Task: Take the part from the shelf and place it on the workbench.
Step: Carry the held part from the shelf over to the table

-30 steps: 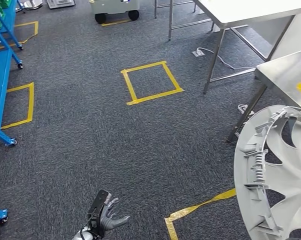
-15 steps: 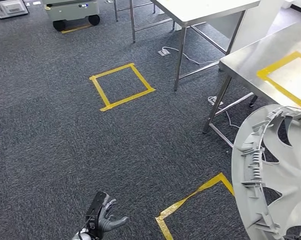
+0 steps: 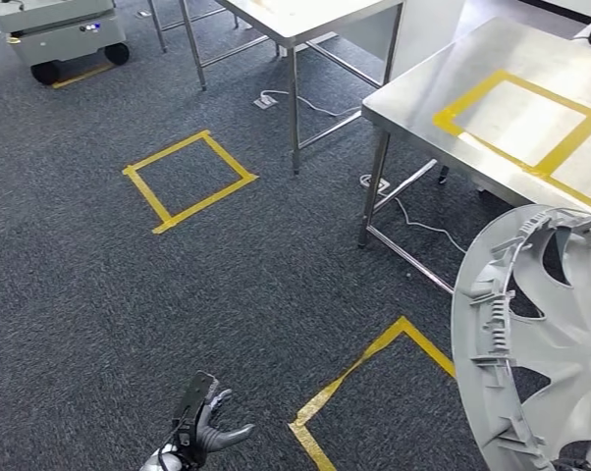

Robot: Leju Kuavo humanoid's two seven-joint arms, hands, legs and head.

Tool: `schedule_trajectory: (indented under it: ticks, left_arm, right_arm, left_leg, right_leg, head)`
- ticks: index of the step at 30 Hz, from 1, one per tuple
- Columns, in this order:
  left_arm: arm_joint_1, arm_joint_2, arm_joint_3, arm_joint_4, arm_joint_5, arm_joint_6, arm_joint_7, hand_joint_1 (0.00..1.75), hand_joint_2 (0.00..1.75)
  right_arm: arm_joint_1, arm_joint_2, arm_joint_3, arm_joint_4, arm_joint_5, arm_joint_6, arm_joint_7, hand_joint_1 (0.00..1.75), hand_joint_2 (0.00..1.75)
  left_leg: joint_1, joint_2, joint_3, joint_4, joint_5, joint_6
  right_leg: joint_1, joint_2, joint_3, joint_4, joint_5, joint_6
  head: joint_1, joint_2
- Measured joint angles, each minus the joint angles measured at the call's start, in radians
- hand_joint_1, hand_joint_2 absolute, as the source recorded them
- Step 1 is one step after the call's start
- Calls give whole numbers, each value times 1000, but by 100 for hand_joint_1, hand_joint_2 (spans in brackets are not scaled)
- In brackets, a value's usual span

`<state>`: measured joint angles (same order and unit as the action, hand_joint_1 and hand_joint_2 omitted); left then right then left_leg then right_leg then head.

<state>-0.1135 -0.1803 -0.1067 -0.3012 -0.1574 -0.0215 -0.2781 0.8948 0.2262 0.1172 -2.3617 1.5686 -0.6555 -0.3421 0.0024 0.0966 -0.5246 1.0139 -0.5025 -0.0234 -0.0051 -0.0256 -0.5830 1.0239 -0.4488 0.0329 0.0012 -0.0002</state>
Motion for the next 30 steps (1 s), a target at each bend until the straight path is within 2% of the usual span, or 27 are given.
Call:
schedule_trajectory:
  ticks: [2,3,4,5,6,7,8,9,10,12,14,15,16,18,19,20,21,22,23,25,26,27,29,30]
  left_arm:
    - [-2,0,-2,-1,-5,0,0,0,175]
    - [-1,0,-3,-1,-9,0,0,0,175]
    - [0,0,-5,-1,-14,0,0,0,175]
    - [1,1,-7,-1,-18,0,0,0,175]
    - [2,1,-8,-1,-20,0,1,0,175]
    - [1,2,-10,-1,-21,0,1,0,175]
    - [-1,2,-11,-1,-21,0,3,0,175]
    - [-2,2,-13,-1,-22,0,4,0,175]
    - [-4,2,-15,-1,-22,0,5,0,175]
    - [-5,2,-18,-1,-22,0,8,0,175]
    - [-7,1,-22,-2,-22,0,9,0,175]
    - [-9,0,-24,-2,-22,0,9,0,175]
    - [-10,-1,-25,-3,-22,0,9,0,175]
    - [-9,-3,-26,-4,-22,-1,9,0,175]
    - [-7,-3,-27,-4,-22,-1,10,0,175]
    - [-5,-3,-27,-4,-22,-1,10,0,175]
    - [-4,-3,-28,-4,-21,-2,11,0,175]
    - [-5,-3,-29,-4,-21,-3,12,0,175]
    - [-5,-3,-30,-5,-21,-4,13,0,175]
    - [-6,-3,-33,-5,-20,-6,15,0,175]
    - [-6,-3,-34,-6,-20,-6,16,0,175]
    - [-6,-3,-35,-6,-20,-7,16,0,175]
    - [-8,-4,-37,-9,-19,-9,17,0,175]
    - [-9,-4,-38,-11,-18,-11,17,0,175]
  right_arm:
    - [1,0,0,0,0,0,1,175,175]
    - [1,0,0,0,0,1,3,175,175]
    - [0,0,0,0,0,1,5,175,175]
    - [0,0,0,0,0,2,8,175,175]
    - [0,0,0,0,0,3,9,175,175]
    - [0,0,-1,0,0,4,11,175,175]
    - [1,0,-1,0,0,5,12,175,175]
    - [1,0,-1,0,0,6,12,175,175]
    - [1,0,0,0,0,6,13,175,175]
    - [2,0,-1,0,0,6,14,175,175]
    - [7,0,-1,0,0,6,15,175,175]
    - [10,0,-1,0,0,6,16,175,175]
    - [11,0,-1,0,0,6,17,175,175]
    - [9,0,-2,0,0,6,19,175,175]
    - [8,0,-2,0,0,7,18,175,175]
    - [8,0,-2,0,0,7,19,175,175]
    - [9,0,-2,0,0,7,20,175,175]
    - [9,0,-3,0,0,7,21,175,175]
    - [10,0,-3,0,0,7,23,175,175]
    - [11,0,-4,0,0,8,24,175,175]
    - [12,0,-4,-1,0,9,24,175,175]
    - [12,0,-5,-1,0,10,24,175,175]
    - [15,0,-6,-1,0,10,24,175,175]
    - [16,0,-6,-1,0,10,24,175,175]
  left_leg:
    - [3,-54,-37,84,-52,-8]
    - [4,-76,-71,153,-86,-9]
    - [4,-87,-107,222,-111,-10]
    - [4,-91,-134,266,-119,-10]
    - [4,-93,-144,277,-107,-9]
    - [5,-97,-135,247,-76,-8]
    - [7,-106,-109,186,-35,-7]
    - [10,-130,-78,116,0,-6]
    - [13,-152,-51,55,23,-6]
    - [15,-179,-28,-2,32,-1]
    - [13,-160,-27,-8,34,12]
    - [13,-148,-26,-10,36,21]
    - [13,-135,-25,-13,38,28]
    - [10,-108,-25,-15,37,37]
    - [8,-92,-25,-15,36,39]
    - [6,-76,-24,-15,34,40]
    - [5,-61,-23,-15,33,40]
    - [5,-47,-20,-14,31,39]
    - [5,-34,-16,-14,28,37]
    - [2,-12,-6,-14,20,28]
    - [0,-4,-1,-13,17,22]
    - [-3,4,2,-13,15,17]
    - [-1,17,7,-16,12,6]
    - [1,6,8,-13,7,-1]
  right_leg:
    - [-6,23,0,-4,5,-10]
    - [-7,35,-1,-4,6,-13]
    - [-7,50,-3,-4,7,-15]
    - [-7,65,-4,-3,7,-16]
    - [-7,81,-4,-3,8,-16]
    - [-7,96,-4,-3,8,-15]
    - [-8,112,-3,-3,9,-13]
    - [-8,126,-4,-2,10,-9]
    - [-8,140,-7,0,11,-4]
    - [-9,164,-16,0,15,9]
    - [-14,176,-26,-5,20,23]
    - [-13,158,-33,1,15,28]
    - [-11,126,-47,27,-3,32]
    - [-8,54,-100,142,-70,37]
    - [-8,39,-134,214,-105,40]
    - [-9,33,-158,267,-125,41]
    - [-9,31,-164,287,-125,43]
    - [-9,28,-148,263,-107,43]
    - [-9,19,-112,202,-75,42]
    - [-6,-22,-30,60,-22,36]
    - [-5,-36,-4,18,-10,31]
    - [-3,-40,5,3,-7,26]
    - [-2,-17,0,3,-6,14]
    - [-3,-6,0,2,-5,7]
  head:
    - [-5,0]
    - [-7,0]
    - [-8,0]
    - [-8,0]
    - [-8,0]
    - [-8,0]
    - [-8,0]
    - [-8,0]
    - [-8,0]
    - [-8,0]
    - [-9,0]
    - [-7,0]
    - [-4,0]
    - [1,0]
    - [2,0]
    - [2,0]
    - [2,0]
    - [2,0]
    - [2,0]
    - [2,0]
    - [1,0]
    - [1,0]
    - [0,0]
    - [0,0]
